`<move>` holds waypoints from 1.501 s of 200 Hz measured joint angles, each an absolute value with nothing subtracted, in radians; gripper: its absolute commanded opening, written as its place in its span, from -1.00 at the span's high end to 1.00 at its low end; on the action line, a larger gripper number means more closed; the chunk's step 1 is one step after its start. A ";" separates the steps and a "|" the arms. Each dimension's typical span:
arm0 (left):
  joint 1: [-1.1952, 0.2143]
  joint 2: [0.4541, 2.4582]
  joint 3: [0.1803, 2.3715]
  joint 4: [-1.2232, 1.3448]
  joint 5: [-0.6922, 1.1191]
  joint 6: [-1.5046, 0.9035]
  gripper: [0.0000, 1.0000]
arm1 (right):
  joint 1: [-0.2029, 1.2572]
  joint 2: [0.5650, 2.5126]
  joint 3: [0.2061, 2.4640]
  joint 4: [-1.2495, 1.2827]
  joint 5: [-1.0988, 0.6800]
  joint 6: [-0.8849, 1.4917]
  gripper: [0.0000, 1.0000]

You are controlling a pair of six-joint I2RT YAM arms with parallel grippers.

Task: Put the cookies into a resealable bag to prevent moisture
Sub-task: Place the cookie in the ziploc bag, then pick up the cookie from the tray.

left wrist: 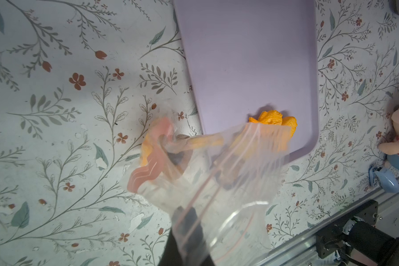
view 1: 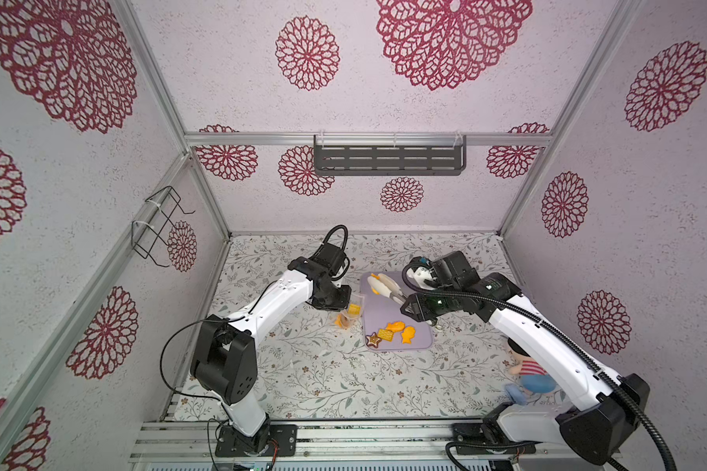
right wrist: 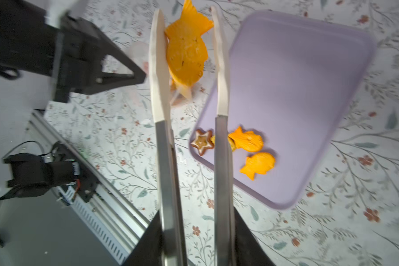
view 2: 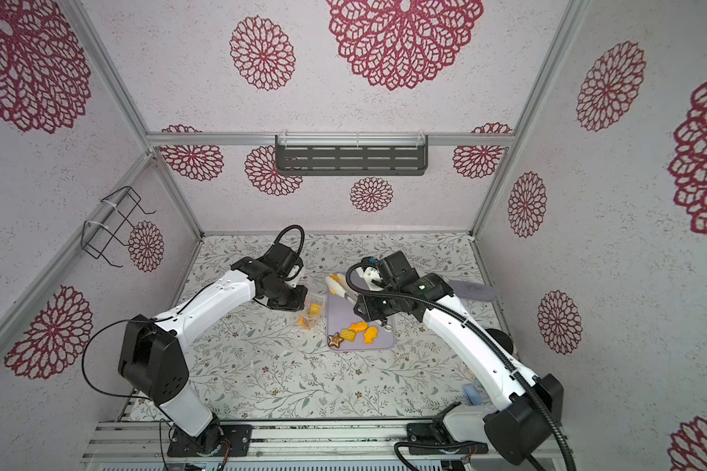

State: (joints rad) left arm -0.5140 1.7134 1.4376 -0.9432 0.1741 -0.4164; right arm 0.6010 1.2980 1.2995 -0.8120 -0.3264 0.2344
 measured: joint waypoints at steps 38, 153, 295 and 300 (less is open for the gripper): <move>-0.512 1.713 1.438 -0.939 0.175 -0.421 1.00 | 0.639 1.294 1.218 -0.692 -0.454 0.284 0.18; -0.509 1.713 1.438 -0.937 0.190 -0.424 1.00 | 0.644 1.322 1.100 -0.496 -0.476 0.402 0.03; -0.505 1.713 1.438 -0.940 0.170 -0.424 1.00 | 0.469 1.188 1.113 -0.877 -0.280 0.307 -0.04; -0.505 1.713 1.438 -0.941 0.170 -0.424 1.00 | 0.469 1.196 1.111 -0.903 -0.260 0.305 -0.04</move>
